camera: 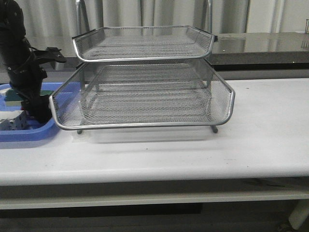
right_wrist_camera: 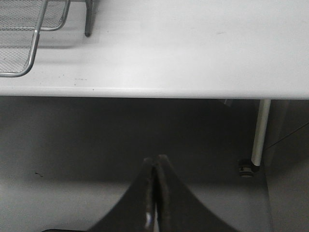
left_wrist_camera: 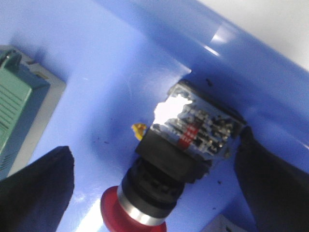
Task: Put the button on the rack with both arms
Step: 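Lower the left gripper onto the red push button in the blue tray, then close the left gripper on the red button and lift it, then carry the button over the pulled-out tray and release it, then withdraw the left gripper from the rack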
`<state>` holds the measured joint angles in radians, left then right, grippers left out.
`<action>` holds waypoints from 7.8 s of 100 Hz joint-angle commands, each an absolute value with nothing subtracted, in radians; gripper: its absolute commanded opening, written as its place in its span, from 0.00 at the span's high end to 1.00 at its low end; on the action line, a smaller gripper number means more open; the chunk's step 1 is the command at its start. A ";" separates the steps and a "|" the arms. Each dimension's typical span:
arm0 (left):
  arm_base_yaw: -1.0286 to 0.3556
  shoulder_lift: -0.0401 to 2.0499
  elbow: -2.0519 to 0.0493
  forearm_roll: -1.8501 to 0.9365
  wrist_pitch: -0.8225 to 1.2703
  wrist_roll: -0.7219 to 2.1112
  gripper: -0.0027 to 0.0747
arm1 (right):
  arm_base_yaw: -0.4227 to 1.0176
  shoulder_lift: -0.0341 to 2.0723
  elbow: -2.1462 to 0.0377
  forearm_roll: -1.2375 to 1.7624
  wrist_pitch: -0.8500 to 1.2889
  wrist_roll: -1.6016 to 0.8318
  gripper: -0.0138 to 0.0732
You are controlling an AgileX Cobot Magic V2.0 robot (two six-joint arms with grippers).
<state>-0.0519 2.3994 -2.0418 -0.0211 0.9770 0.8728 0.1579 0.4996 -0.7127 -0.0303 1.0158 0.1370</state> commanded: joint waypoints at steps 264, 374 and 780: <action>-0.556 1.662 -1.737 -0.092 1.266 0.496 0.82 | 0.157 0.504 -0.737 -0.048 0.965 0.134 0.92; -0.644 1.897 -1.715 -0.044 0.990 0.553 0.71 | 0.157 0.504 -0.737 -0.048 0.965 0.134 0.92; -0.073 0.110 -0.329 -0.298 0.211 0.314 0.99 | 0.157 0.504 -0.737 -0.048 0.956 0.134 0.92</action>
<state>-0.0742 0.0994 -0.3039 -0.2829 0.2881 0.3229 0.1579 0.4996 -0.7127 -0.0303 1.0197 0.1387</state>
